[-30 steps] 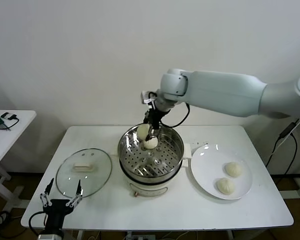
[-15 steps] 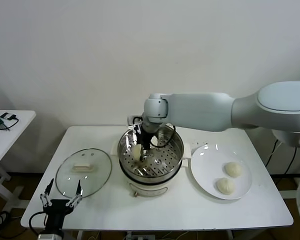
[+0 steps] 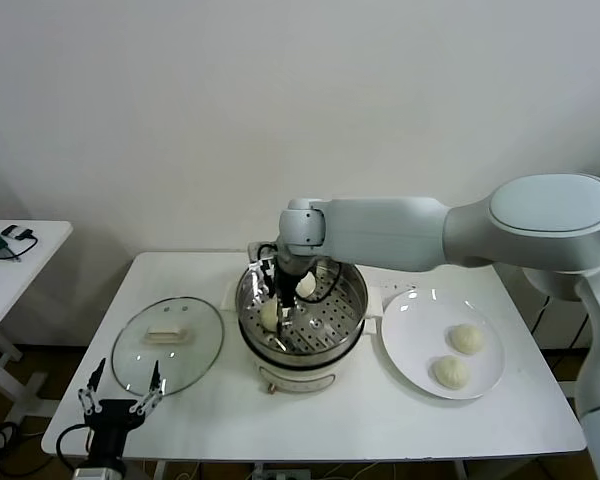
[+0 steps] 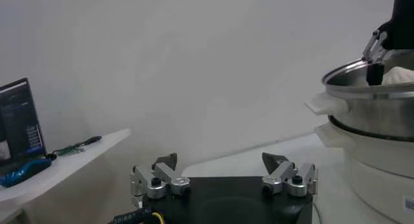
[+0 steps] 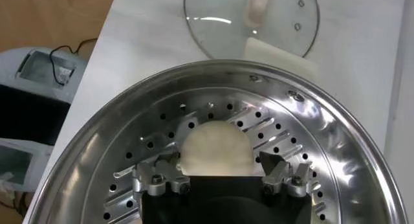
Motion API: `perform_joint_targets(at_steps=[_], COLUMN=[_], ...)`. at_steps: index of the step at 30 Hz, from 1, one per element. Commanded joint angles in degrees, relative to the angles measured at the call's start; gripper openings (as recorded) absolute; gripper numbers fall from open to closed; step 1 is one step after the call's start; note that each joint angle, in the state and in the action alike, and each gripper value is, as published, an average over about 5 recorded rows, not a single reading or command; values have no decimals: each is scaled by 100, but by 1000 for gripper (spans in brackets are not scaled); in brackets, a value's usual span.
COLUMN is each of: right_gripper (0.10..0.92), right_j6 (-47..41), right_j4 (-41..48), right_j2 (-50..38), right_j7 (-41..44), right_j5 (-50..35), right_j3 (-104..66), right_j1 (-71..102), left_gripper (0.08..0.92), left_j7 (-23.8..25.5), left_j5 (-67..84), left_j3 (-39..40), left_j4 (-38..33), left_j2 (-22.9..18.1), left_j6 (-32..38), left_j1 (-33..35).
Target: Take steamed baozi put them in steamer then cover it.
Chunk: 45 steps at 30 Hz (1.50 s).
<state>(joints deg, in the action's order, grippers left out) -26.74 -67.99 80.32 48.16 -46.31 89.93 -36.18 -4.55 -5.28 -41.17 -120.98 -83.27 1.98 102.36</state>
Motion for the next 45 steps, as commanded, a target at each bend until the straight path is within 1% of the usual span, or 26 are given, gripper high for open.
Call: perform_joint_targets(at_steps=[1, 5, 11, 15, 18, 22, 26, 30, 34, 39, 45], right_gripper=[823, 823, 823, 823, 823, 823, 823, 823, 823, 823, 823], right_j6=[154, 289, 407, 518, 600, 670, 753, 834, 917, 979, 980], right_j4=[-267, -666, -1484, -2044, -2302, -2495, -2484, -2327, -2087, -1796, -1512], right_j2=[-345, -927, -2240, -3264, -3935, -4725, -5330, -5686, -5812, -5796, -5583], right_j7=[243, 367, 549, 805, 970, 1121, 1240, 1341, 1379, 1397, 1310], right_j5=[80, 147, 402, 1118, 1635, 2347, 3066, 3683, 4154, 4616, 4907], right_j3=[25, 24, 84, 68, 27, -302, -856, -1615, -2347, -3071, -3620], right_j1=[-545, -1100, -1581, -1600, -1456, -933, 44, 1179, 2126, 3118, 3867], left_gripper=[823, 823, 823, 823, 823, 823, 823, 823, 823, 823, 823], left_j7=[-2, -3, -5, -4, 0, 6, 12, 15, 13, 11, 9], left_j5=[12, 10, 17, 48, 69, 72, 29, -40, -102, -182, -282], left_j3=[2, 7, -10, -28, -55, -77, -66, -51, -44, -21, 5], left_j4=[22, 30, 58, 65, 38, 3, -17, -23, -15, 14, 68], left_j2=[7, 9, 11, 2, -3, -3, -27, -58, -83, -131, -173], left_j6=[-4, 3, 13, 6, -13, -41, -67, -80, -86, -92, -105], left_j1=[-4, 8, 18, 11, -9, -34, -51, -48, -28, -19, -31])
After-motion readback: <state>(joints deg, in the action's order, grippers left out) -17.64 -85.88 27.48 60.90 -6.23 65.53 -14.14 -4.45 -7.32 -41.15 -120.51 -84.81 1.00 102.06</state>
